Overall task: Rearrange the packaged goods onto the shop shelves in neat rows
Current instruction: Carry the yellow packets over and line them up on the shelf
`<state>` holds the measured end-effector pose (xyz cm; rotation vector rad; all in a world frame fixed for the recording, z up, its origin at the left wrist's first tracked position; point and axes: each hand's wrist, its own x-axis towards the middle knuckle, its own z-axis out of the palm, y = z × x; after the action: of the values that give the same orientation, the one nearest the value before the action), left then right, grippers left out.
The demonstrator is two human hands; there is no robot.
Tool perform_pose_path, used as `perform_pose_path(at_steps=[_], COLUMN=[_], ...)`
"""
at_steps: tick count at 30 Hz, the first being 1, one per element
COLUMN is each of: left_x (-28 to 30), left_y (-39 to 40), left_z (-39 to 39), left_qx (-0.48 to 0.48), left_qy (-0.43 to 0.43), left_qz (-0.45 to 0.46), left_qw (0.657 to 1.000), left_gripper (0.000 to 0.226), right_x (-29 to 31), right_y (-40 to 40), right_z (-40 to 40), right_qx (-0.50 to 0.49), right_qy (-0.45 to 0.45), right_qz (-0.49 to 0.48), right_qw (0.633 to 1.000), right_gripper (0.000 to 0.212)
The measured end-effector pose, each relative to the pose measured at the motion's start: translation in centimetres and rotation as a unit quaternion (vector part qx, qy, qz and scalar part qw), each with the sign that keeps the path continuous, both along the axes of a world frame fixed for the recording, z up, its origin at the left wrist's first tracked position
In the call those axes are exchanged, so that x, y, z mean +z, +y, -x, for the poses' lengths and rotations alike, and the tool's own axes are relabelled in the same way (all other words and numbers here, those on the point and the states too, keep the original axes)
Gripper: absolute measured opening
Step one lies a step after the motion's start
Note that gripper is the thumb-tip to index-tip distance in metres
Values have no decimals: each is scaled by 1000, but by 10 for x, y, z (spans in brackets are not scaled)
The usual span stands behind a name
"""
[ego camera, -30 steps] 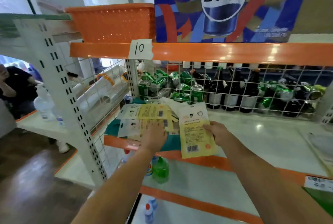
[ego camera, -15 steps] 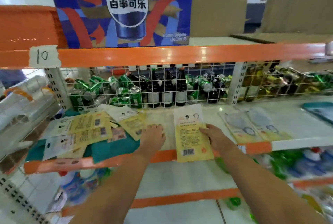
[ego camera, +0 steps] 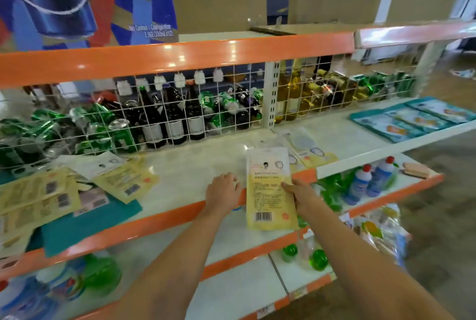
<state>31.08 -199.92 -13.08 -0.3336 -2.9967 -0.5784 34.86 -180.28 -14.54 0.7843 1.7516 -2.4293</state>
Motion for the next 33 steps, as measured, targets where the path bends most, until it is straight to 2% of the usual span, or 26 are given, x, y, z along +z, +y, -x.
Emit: perform_pose_path(at_steps=[3,10,20,22,24,25,27,30,33], left_x=[-10,-18,-19,-14,-8,-8,-13,-24,-30], left_y=[13,24,25,31,36,38,39,38,39], left_z=[-4,-10,-24,-26,-27,-28,-30,-38,-46], left_qx=[-14,-23,-60,-54,-18,-8,-17,-14,-25], left_qy=[-17,-34,-33,-115,-237,-294,-376,-401,-356], left_qz=[-37,-204,-297,-375,-485,-514,-524,-510,-484], left_qw=[999,978,952,918,842,806,764,761,799], left_gripper=[27,24,26,28,29,28,26,25,24], right_x=[-10,-13,-12,-8,-4,-3,-4,-8,-12], right_y=[4,0,1,2,2,1,1,1,-1], right_z=[-8,-9,-16,-18,-21,-22,-26,-33,-40], right_qx=[-26,-75,-104,-106,-105,-106,-106,-97,-98], right_qy=[3,12,47,65,80,84,84,66,42], right_qz=[28,61,114,114,112,107,87,45,-7], right_qw=[999,995,987,986,985,985,987,992,994], right_gripper=[32,37,35,30,26,25,26,27,26])
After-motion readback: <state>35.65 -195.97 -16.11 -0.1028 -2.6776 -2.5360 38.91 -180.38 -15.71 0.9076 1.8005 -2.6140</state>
